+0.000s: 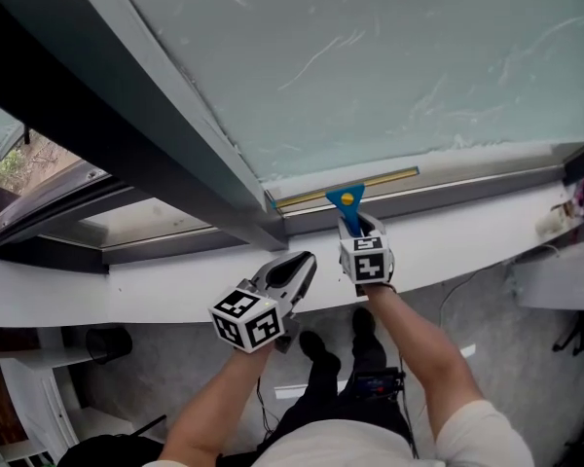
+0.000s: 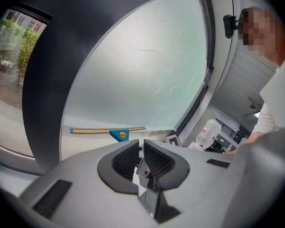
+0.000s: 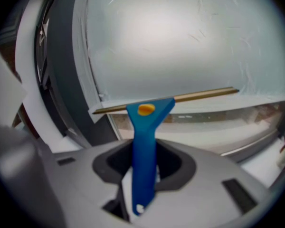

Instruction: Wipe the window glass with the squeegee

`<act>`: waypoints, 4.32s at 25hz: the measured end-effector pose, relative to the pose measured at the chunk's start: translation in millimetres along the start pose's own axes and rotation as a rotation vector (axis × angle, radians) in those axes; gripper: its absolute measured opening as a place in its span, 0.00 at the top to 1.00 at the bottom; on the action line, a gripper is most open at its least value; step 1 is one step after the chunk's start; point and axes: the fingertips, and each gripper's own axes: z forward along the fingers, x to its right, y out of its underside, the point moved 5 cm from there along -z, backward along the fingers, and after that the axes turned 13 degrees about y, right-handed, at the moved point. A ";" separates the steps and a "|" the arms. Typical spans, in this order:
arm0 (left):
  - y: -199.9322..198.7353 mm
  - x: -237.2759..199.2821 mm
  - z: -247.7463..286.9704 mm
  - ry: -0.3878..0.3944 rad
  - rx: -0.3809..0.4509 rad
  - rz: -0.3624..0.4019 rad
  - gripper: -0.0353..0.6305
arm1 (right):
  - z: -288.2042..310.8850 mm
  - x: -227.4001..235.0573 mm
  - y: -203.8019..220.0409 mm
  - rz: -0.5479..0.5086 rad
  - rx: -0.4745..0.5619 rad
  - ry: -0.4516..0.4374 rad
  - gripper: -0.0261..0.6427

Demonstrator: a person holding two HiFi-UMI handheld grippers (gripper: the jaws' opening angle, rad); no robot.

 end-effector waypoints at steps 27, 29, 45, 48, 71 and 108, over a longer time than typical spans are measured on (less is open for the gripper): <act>-141.5 159.2 34.5 0.509 0.287 -0.097 0.73 | -302.0 -3.3 -140.6 -0.063 0.554 -0.167 0.74; -148.1 169.2 32.6 0.550 0.316 -0.164 0.73 | -318.6 -1.6 -149.0 -0.073 0.611 -0.138 0.75; -204.4 226.8 56.0 0.583 0.431 -0.179 0.76 | -368.7 33.2 -207.6 -0.111 0.884 -0.036 0.74; -217.3 240.1 77.3 0.543 0.456 -0.052 0.75 | -369.3 61.3 -223.0 -0.116 0.880 -0.092 0.74; -220.3 298.8 116.7 0.208 0.441 0.444 0.70 | -367.7 214.4 -284.4 -0.080 0.838 -0.058 0.74; -382.2 415.6 129.9 0.154 0.421 0.888 0.75 | -500.2 324.7 -563.0 -0.030 1.113 0.172 0.74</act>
